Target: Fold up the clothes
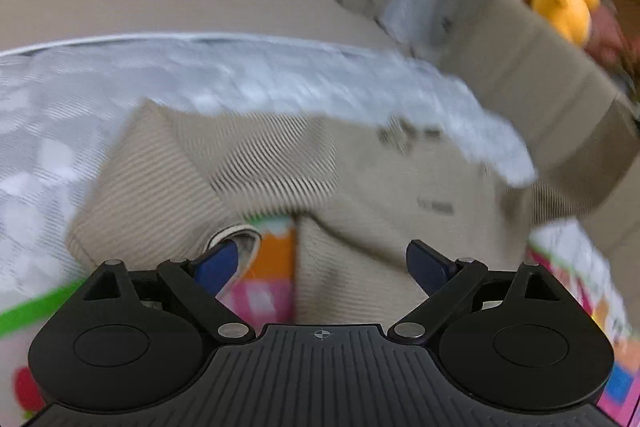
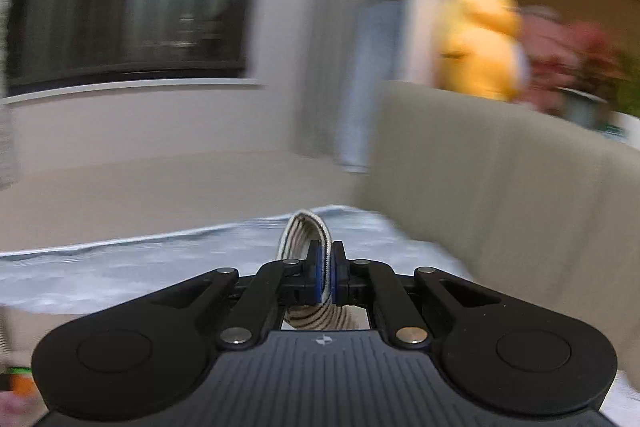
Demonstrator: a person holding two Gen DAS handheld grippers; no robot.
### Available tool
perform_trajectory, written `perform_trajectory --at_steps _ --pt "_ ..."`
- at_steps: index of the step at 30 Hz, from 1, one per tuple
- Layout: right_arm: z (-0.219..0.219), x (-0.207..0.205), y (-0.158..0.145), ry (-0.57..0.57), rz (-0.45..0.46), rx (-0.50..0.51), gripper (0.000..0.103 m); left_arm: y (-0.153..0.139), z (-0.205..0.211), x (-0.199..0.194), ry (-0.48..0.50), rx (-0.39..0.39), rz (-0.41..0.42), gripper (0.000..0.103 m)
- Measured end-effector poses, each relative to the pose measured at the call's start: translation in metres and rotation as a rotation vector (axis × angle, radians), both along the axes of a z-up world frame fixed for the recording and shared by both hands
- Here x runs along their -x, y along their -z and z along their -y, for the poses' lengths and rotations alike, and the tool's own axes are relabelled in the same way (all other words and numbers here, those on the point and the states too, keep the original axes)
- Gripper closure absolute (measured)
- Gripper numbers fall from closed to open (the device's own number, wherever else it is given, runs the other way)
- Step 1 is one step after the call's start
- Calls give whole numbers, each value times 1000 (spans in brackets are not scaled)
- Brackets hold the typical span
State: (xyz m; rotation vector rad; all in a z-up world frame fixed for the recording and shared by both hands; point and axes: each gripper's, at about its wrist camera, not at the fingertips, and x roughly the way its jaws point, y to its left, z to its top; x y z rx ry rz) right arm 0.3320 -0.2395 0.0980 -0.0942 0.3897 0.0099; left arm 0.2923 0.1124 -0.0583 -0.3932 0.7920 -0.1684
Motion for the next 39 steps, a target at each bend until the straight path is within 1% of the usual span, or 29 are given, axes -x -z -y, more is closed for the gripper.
perform_trajectory --at_steps 2,4,5,8,9,12,15,16,17,19,22,24,25,26,28,29,32,33,37,39 --pt "-35 -9 5 -78 -16 -14 99 -6 -9 4 -3 -25 2 7" --pt "-69 -14 13 -133 -32 -4 100 -11 -12 5 42 -93 5 6" --pt "-85 -15 18 -154 -41 4 99 -13 -13 7 66 -129 10 5" --pt "-118 -23 33 -196 -74 10 99 -18 -19 14 63 -211 49 5" --pt "-125 -26 37 -204 -80 5 99 -19 -22 16 58 -227 58 5" --pt "-144 -28 46 -223 -80 -35 99 -19 -40 12 10 -173 43 4" --pt "-150 -29 45 -250 -54 -103 96 -15 -48 8 -9 -154 19 4" --pt "-150 -27 43 -258 -44 -120 90 -12 -48 7 -8 -153 16 4" --pt "-148 -23 40 -259 -33 -124 82 -11 -48 6 -8 -153 12 4" --pt "-138 -15 34 -254 -14 -116 73 -9 -48 5 -11 -156 5 4" --pt "-112 0 27 -206 -7 -80 72 -8 -46 5 -12 -175 4 4" --pt "-87 15 26 -140 -11 -80 72 -6 -42 5 -2 -198 2 3" --pt "-72 25 26 -104 -19 -93 70 -6 -39 5 6 -215 1 3" --pt "-58 37 29 -77 -33 -113 65 -4 -36 5 14 -233 0 3" --pt "-34 62 40 -54 -72 -153 61 -1 -30 6 22 -290 -3 3" --pt "-25 77 49 -50 -95 -161 59 0 -26 7 21 -331 -5 3" --pt "-9 107 75 -56 -154 -195 56 -7 -19 17 39 -438 4 3" --pt "-5 114 83 -58 -170 -216 56 -11 -18 23 71 -460 14 3" --pt "5 130 116 -53 -228 -321 53 -24 -22 56 246 -602 51 3" --pt "6 136 128 -56 -261 -369 53 -22 -22 70 307 -731 46 4"
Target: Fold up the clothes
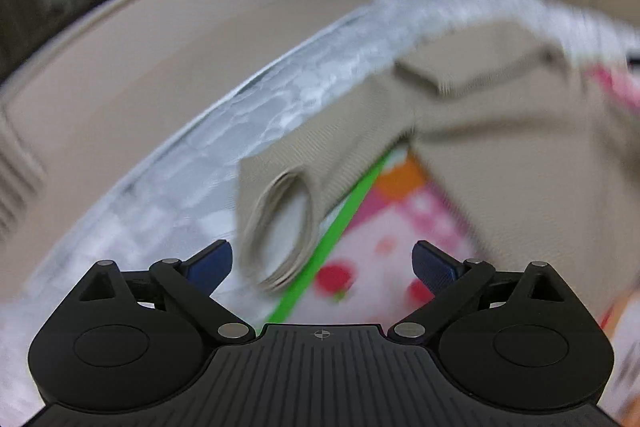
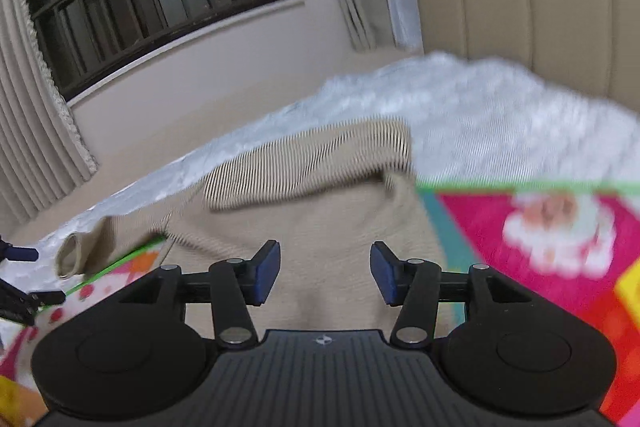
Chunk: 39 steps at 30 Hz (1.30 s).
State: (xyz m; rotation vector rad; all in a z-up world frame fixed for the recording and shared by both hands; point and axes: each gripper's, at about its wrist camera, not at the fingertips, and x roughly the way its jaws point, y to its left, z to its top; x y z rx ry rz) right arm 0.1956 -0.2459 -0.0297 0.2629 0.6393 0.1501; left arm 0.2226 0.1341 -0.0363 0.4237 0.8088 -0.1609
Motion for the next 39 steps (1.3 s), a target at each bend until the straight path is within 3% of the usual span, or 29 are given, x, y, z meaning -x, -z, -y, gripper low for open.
perform_trajectory --at_steps 2,4,6,8,10,12,14,16,19,23,26,30,34,38,39 --pt "-1 6 2 -15 -1 -11 53 4 2 6 29 -106 -2 6" --pt "-2 11 -5 -29 25 -17 48 5 3 2 -11 -167 32 9" --pt "-2 16 -14 -29 52 -31 45 3 4 -8 -36 -154 78 11" --pt "3 20 -20 -12 60 -56 44 10 10 -22 -21 -202 99 13" --pt "10 24 -25 26 46 -91 44 27 19 -35 27 -283 72 27" --pt "17 29 -31 64 36 -132 44 40 23 -46 35 -334 23 73" --pt "24 36 -41 91 49 -172 43 40 20 -57 -11 -326 -17 97" --pt "29 39 -50 91 83 -197 41 18 15 -66 -81 -248 -14 98" --pt "35 41 -58 83 122 -221 38 -44 17 -82 -149 -50 3 98" --pt "47 35 -48 116 91 -244 37 -128 40 -112 -217 277 30 98" --pt "57 29 -41 144 83 -265 37 -161 72 -139 -223 485 16 98" --pt "68 25 -35 181 100 -224 37 -163 123 -170 -195 660 -66 98" --pt "83 17 -24 222 66 -258 37 -141 168 -193 -182 786 -149 98" --pt "88 9 -19 221 56 -269 36 -116 188 -205 -154 917 -147 97" --pt "88 7 -18 215 58 -266 36 -113 191 -206 -144 951 -143 91"
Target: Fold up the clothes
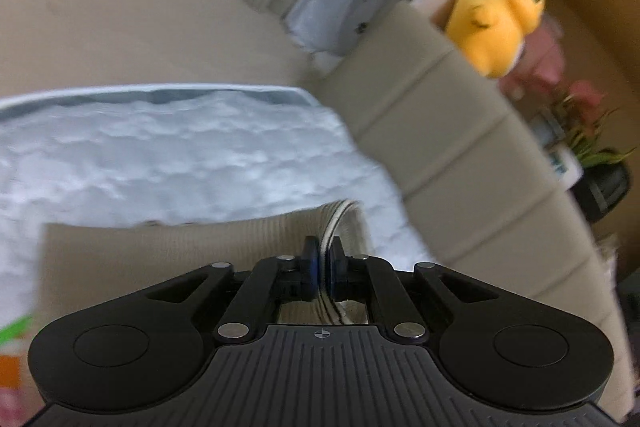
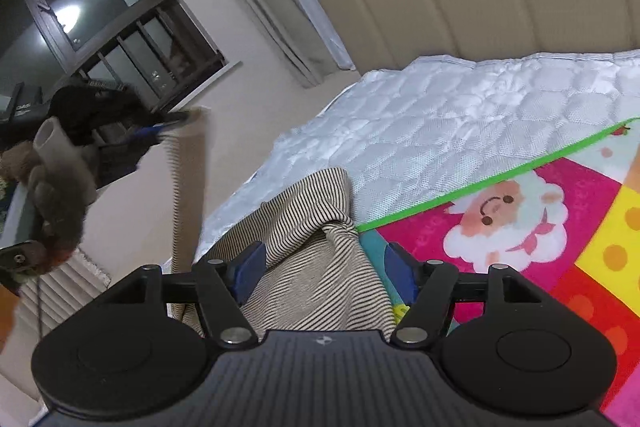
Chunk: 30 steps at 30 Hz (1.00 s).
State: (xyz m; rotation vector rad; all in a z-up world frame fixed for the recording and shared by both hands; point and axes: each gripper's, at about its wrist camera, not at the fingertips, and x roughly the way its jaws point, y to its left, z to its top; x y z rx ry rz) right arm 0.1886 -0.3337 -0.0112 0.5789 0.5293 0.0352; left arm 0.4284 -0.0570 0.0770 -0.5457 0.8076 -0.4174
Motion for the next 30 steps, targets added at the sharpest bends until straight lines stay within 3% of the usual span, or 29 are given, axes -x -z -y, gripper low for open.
perform_trajectory --at_steps 4,6,9,11,16,19,24,27,29,30 --pt "-1 -4 4 -10 -10 17 34 12 18 -4 38 108 10 79" --pt "0 -7 8 -12 -26 10 34 17 25 -6 43 113 16 63" --pt "-2 -10 12 -17 -41 15 34 27 18 -3 24 96 9 55" --pt "-5 -11 12 -25 -44 30 34 37 9 1 -1 44 -17 47" --pt "-12 -13 16 -64 -59 66 29 76 -17 20 -40 -165 -141 46" --pt "-15 -17 24 -96 -84 78 29 98 -36 42 -59 -239 -225 46" --pt "-25 -27 48 -110 -163 197 29 125 -72 92 -93 -300 -339 46" --pt "-26 -30 58 -103 -165 227 31 138 -79 116 -94 -432 -333 41" --pt "-27 -23 54 -92 -144 238 41 145 -81 127 -92 -494 -278 38" --pt "-27 -19 51 -93 -134 239 45 148 -82 132 -98 -489 -250 36"
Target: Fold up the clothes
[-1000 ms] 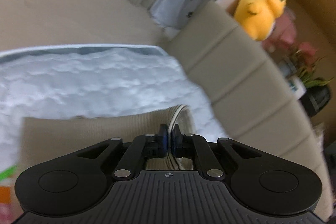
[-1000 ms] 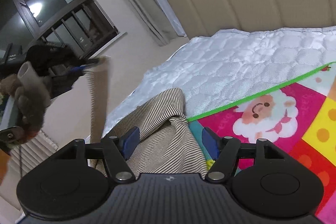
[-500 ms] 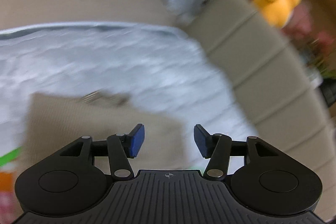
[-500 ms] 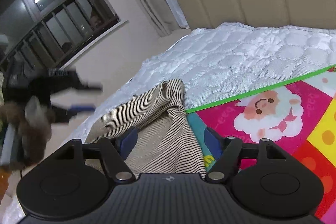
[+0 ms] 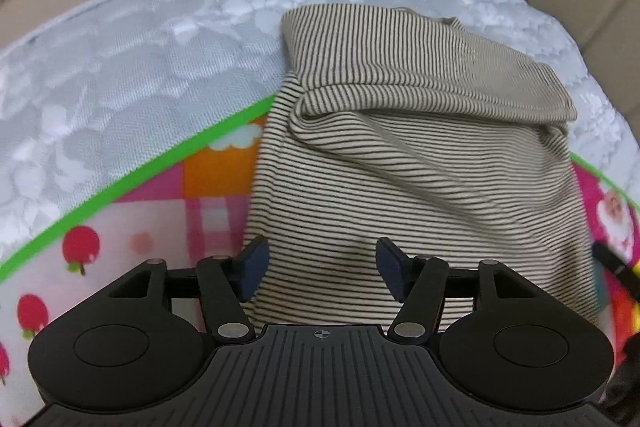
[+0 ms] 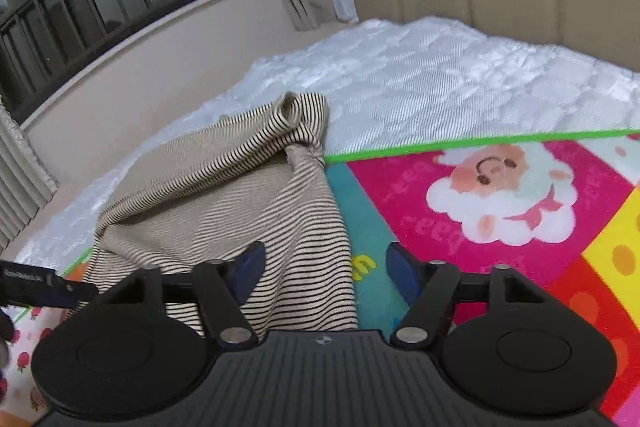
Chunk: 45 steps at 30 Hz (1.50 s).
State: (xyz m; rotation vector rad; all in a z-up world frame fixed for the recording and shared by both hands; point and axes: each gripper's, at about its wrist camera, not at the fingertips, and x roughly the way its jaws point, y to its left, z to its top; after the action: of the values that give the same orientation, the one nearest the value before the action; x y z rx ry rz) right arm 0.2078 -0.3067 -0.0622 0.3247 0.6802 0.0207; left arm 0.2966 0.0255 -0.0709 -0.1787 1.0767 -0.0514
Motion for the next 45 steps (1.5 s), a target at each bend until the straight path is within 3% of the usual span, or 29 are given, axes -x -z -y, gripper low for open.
perform_trajectory --at_steps 2,5,7,9,11,17,18,20,22,23,25,26,27,29,31,33,34,36,37,38,42,45 --pt "-2 8 -7 -11 21 15 58 5 -3 10 -24 46 49 34" --pt "-7 10 -19 -20 46 50 62 7 -6 25 -97 116 127 36" --pt "-12 3 -29 -41 63 63 61 3 -4 23 -68 100 157 39" --pt "-21 -9 -37 -84 83 95 56 -3 -3 19 4 36 204 42" --pt "-33 -28 -38 -124 78 159 43 -2 -12 14 36 15 224 45" --pt "-45 -104 2 -72 -46 264 43 12 -42 -1 125 150 194 52" --pt "-46 -113 11 -63 -67 270 45 15 -44 -4 119 162 197 52" --pt "-51 -123 24 -65 -83 276 74 19 -42 -13 96 140 216 50" --pt "-61 -120 21 -100 -45 298 92 25 -33 -19 112 51 257 52" --pt "-67 -117 17 -116 -22 318 95 29 -27 -21 134 10 270 52" --pt "-66 -112 12 -110 3 351 96 34 -17 -20 169 -68 306 64" --pt "-59 -113 15 -92 -20 364 96 34 -19 -21 166 -84 305 78" --pt "-52 -117 23 -70 -60 367 96 33 -20 -21 163 -101 304 86" --pt "-44 -119 28 -71 -80 341 95 33 -31 -25 137 -79 288 88" --pt "-46 -116 18 -88 -59 327 94 32 -46 -29 106 -24 267 88" --pt "-51 -110 2 -97 -27 315 92 29 -49 -29 92 -18 264 86" --pt "-52 -107 -6 -97 -1 297 86 27 -50 -28 84 -17 267 85" --pt "-54 -107 -22 -90 51 243 64 19 -55 -26 48 17 283 77" --pt "-55 -109 -28 -82 76 216 47 15 -58 -25 33 38 295 77" --pt "-56 -113 -33 -71 101 195 40 11 -60 -24 27 76 321 76" --pt "-63 -144 -35 -21 142 188 40 4 -62 -22 37 199 376 50" --pt "-61 -171 -22 6 124 170 40 7 -59 -23 52 186 357 46"
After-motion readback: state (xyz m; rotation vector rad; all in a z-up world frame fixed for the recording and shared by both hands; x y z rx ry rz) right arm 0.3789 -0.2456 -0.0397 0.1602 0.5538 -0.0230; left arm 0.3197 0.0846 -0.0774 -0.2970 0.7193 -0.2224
